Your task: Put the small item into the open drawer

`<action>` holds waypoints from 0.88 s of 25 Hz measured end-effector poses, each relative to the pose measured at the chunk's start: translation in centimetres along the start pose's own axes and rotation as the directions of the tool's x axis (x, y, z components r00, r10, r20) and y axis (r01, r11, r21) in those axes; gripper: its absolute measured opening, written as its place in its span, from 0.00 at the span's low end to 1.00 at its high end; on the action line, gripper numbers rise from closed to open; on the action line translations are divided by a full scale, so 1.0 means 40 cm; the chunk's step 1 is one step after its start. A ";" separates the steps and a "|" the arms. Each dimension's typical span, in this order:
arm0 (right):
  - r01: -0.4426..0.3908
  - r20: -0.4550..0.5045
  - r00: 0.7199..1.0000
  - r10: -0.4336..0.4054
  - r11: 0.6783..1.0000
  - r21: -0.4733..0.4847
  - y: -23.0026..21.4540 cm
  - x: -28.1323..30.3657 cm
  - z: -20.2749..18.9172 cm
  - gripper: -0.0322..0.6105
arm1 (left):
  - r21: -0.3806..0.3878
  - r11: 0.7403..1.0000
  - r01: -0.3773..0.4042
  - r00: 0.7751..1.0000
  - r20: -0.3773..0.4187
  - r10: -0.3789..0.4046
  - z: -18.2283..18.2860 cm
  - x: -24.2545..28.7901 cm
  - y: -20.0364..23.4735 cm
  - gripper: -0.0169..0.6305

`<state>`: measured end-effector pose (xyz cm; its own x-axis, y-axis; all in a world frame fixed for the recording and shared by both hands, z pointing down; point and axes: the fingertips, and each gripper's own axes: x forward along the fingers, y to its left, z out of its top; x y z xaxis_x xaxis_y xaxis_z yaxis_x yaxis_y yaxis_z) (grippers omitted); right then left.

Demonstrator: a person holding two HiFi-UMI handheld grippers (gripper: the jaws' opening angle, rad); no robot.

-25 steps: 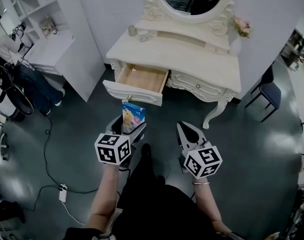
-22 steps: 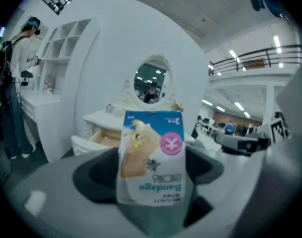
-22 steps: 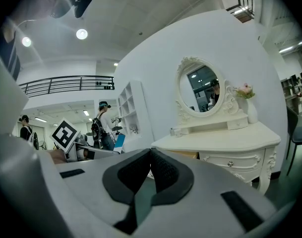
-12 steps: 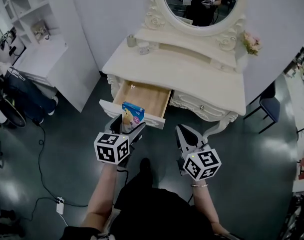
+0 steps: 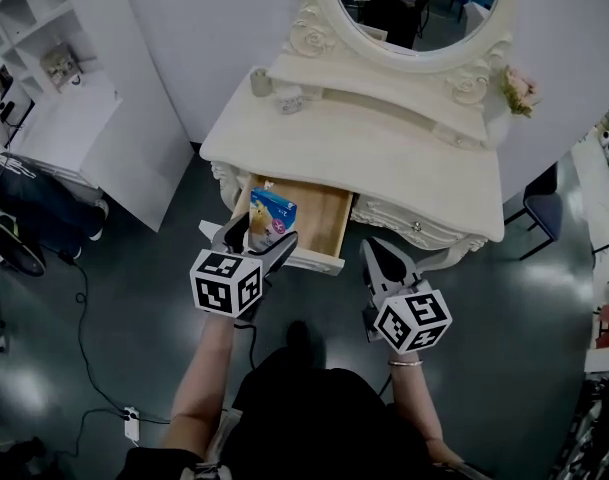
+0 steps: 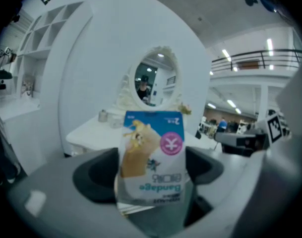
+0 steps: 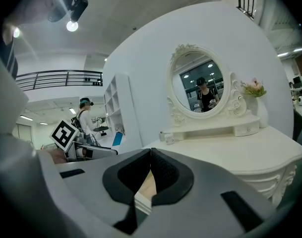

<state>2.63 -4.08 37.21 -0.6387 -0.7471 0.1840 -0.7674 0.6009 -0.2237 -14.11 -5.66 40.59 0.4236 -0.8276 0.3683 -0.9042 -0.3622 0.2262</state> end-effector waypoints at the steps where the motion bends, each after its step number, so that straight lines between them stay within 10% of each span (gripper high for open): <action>1: 0.005 0.001 1.000 -0.005 1.000 -0.001 -0.001 0.010 0.004 0.06 | 0.005 1.000 0.006 1.000 -0.001 -0.006 0.004 0.009 0.008 0.68; 22: 0.117 0.016 0.993 -0.117 0.993 0.022 -0.172 0.112 0.048 0.06 | 0.184 0.971 0.152 0.967 -0.230 -0.108 -0.049 0.280 0.050 0.68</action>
<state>5.15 -12.11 37.73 -0.5435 -0.8167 0.1937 -0.8352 0.5031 -0.2221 -11.08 -14.82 46.92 0.5194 -0.6628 0.5394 -0.8237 -0.5563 0.1096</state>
